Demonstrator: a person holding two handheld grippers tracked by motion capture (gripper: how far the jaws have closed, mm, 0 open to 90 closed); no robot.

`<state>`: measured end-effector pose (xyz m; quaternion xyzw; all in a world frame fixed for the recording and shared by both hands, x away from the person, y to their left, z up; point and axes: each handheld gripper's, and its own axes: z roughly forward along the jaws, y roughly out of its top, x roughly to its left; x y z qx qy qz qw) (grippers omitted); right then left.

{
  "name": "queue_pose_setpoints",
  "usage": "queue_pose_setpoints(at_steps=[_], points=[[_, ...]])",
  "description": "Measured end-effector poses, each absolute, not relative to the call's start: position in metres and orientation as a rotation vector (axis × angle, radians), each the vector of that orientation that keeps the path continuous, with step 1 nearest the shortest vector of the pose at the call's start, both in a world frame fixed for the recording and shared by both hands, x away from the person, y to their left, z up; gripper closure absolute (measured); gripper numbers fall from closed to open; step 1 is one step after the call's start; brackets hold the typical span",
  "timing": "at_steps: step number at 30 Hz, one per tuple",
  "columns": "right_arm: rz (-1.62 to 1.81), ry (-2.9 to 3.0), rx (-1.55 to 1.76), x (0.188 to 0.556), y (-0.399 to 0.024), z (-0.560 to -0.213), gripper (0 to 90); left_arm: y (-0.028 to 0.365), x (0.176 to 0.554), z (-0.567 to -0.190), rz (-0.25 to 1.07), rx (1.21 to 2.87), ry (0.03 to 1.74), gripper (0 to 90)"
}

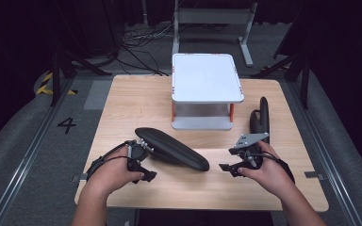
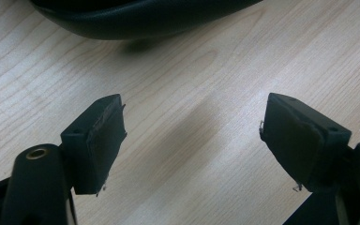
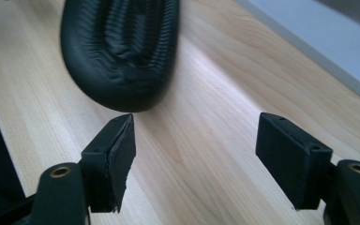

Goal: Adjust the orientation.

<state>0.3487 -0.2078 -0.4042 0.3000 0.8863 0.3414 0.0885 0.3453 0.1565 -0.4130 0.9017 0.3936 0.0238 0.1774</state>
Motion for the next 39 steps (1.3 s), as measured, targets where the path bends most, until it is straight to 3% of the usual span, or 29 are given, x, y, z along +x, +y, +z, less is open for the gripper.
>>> queue_pose_setpoints(at_steps=[19,31,39], points=[[0.978,2.733,0.65,0.347,-0.145,-0.425,28.1,0.16,0.349,-0.417,0.066,2.547,1.131,22.5],[0.958,2.719,0.583,0.351,-0.13,-0.434,25.0,0.16,0.35,-0.42,0.058,2.548,1.141,22.4],[0.952,2.706,0.581,0.354,-0.131,-0.436,33.1,0.161,0.351,-0.421,0.056,2.548,1.15,22.5]])
